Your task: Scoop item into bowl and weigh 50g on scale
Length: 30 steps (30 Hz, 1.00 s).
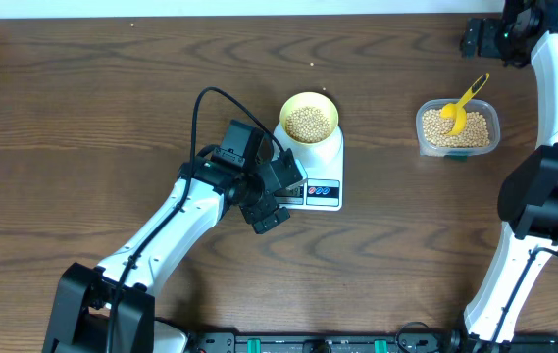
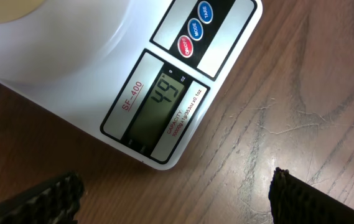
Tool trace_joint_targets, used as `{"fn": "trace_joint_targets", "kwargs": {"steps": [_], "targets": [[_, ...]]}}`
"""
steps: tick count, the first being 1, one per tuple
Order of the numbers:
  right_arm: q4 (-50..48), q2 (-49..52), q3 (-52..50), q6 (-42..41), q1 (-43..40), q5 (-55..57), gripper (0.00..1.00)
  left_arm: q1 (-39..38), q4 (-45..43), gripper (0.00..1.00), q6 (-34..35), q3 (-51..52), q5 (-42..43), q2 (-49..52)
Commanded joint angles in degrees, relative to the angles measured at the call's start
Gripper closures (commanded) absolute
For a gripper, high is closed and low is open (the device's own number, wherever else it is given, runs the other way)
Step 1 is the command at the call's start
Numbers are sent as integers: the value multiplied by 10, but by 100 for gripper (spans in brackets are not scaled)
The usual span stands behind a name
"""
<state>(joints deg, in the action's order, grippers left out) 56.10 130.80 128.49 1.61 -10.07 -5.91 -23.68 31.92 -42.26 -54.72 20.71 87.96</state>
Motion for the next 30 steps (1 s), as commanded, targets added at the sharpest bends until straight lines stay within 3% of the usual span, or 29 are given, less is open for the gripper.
{"fn": "trace_joint_targets", "kwargs": {"steps": [1,30], "targets": [[1,1,8,-7,0,4,1,2,2,2,-6,1,7,-2],[1,1,8,-7,0,4,1,2,2,2,-6,1,-8,-2]]}}
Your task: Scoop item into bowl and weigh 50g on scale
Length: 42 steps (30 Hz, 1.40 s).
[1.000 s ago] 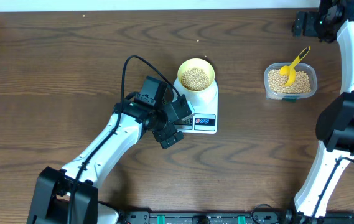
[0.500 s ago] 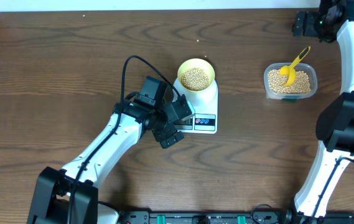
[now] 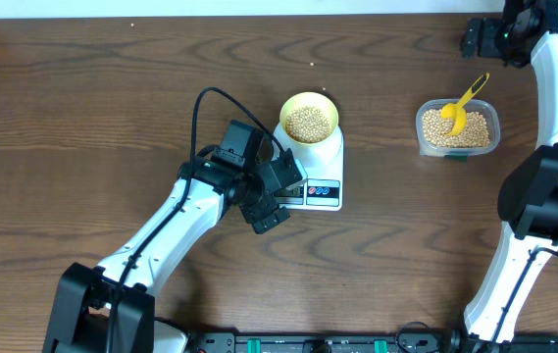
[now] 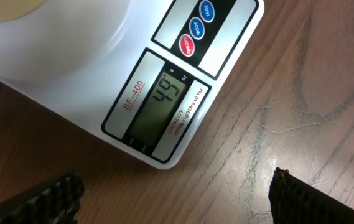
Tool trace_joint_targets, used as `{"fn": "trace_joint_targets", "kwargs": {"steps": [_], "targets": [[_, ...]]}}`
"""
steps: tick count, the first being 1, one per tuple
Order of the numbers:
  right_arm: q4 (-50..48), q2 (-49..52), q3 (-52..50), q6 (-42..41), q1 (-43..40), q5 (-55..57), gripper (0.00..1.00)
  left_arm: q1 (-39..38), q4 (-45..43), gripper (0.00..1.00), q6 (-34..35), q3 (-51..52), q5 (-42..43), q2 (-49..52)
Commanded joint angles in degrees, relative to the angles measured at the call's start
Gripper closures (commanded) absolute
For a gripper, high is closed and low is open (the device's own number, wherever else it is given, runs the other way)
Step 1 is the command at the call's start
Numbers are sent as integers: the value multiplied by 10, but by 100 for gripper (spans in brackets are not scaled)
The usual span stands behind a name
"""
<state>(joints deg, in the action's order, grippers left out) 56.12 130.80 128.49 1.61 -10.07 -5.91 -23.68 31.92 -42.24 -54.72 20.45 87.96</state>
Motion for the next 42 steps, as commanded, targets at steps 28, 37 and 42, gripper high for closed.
{"fn": "trace_joint_targets", "kwargs": {"steps": [28,37,42], "targets": [[21,1,8,-8,0,-8,1,2,2,2,-6,1,-5,-2],[116,-50,40,-4,1,-28,28,2,2,2,-6,1,-5,-2],[192,-54,31,-8,6,-28,49,2,2,2,-6,1,-5,-2]]}}
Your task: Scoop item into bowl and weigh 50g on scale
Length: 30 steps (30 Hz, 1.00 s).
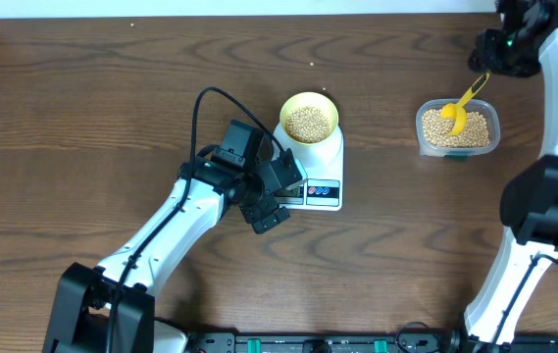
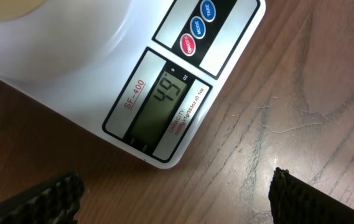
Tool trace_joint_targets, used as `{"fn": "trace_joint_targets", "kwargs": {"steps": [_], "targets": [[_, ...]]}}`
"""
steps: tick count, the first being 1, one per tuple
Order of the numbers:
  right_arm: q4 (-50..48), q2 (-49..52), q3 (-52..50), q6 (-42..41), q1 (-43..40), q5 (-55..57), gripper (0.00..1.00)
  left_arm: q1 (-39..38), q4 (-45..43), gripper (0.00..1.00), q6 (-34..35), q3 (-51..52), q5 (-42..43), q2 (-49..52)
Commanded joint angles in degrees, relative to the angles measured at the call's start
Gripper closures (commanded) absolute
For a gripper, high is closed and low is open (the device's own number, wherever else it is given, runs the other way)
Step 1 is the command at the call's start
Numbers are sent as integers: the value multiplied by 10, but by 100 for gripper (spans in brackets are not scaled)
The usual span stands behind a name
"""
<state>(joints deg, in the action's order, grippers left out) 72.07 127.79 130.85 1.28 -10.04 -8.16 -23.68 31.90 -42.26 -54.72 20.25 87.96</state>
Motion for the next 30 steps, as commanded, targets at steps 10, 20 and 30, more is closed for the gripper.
{"fn": "trace_joint_targets", "kwargs": {"steps": [10,20,30], "targets": [[-19,-20,-96,-4,22,50,42,2,2,2,-6,1,-3,-2],[-90,-20,-144,-4,22,-27,78,2,2,2,-6,1,-3,-2],[-74,-73,-123,17,21,22,99,2,2,2,-6,1,-3,-2]]}}
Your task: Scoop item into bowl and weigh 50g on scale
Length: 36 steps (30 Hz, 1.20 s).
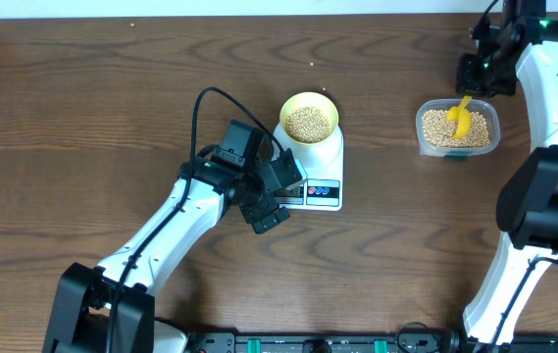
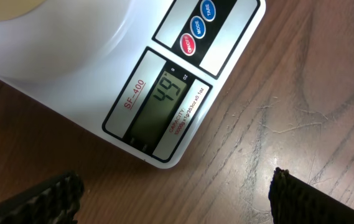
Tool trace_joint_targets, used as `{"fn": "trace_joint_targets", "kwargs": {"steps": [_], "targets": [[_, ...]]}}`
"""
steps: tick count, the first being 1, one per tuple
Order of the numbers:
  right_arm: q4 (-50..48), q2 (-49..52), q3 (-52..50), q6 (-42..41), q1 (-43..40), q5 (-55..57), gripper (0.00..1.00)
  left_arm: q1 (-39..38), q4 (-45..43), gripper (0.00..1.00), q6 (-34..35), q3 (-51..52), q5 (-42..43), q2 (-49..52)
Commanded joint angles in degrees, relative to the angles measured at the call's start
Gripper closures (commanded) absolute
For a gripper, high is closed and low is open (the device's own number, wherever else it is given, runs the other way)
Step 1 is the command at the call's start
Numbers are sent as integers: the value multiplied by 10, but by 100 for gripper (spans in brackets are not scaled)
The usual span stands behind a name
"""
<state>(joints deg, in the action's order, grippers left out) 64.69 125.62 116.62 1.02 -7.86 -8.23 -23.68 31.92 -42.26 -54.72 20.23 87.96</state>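
Note:
A yellow bowl [image 1: 309, 122] of pale beans stands on the white scale [image 1: 324, 194]. In the left wrist view the scale's display [image 2: 167, 94] reads 49. My left gripper [image 2: 177, 205] hangs open over bare wood just in front of the scale, its fingertips [image 2: 47, 198] far apart. At the right, a clear container [image 1: 458, 128] holds more beans and a yellow spoon [image 1: 459, 116]. My right gripper [image 1: 477, 71] is over the far end of the spoon's handle. Whether it grips the handle does not show.
The scale's red and blue buttons [image 2: 196, 28] lie beside the display. A black cable [image 1: 200, 108] loops off the left arm. The white right arm [image 1: 553, 88] runs along the table's right edge. A few stray beans [image 1: 313, 66] lie on the wood at the back.
My right gripper has moved from just beyond the container to the tip of the spoon's handle. The left arm has not moved and the display still reads 49.
At the two oldest moments my right gripper was at the back right corner, away from the spoon. It then stood closer to the container, and now it is at the spoon's handle. My left gripper stayed open before the scale, which read 49 throughout.

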Motion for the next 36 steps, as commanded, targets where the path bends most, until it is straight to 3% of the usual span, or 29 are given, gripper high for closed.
{"fn": "trace_joint_targets", "kwargs": {"steps": [1,7,21,25,31,36], "targets": [[1,-64,19,28,0,23,99,2,2,2,-6,1,-3,-2],[18,-109,19,34,11,23,99,2,2,2,-6,1,-3,-2],[24,-112,19,55,4,35,99,2,2,2,-6,1,-3,-2],[44,-112,19,124,17,12,99,2,2,2,-6,1,-3,-2],[38,-112,19,103,52,145,99,2,2,2,-6,1,-3,-2],[29,-112,19,100,57,152,99,2,2,2,-6,1,-3,-2]]}}
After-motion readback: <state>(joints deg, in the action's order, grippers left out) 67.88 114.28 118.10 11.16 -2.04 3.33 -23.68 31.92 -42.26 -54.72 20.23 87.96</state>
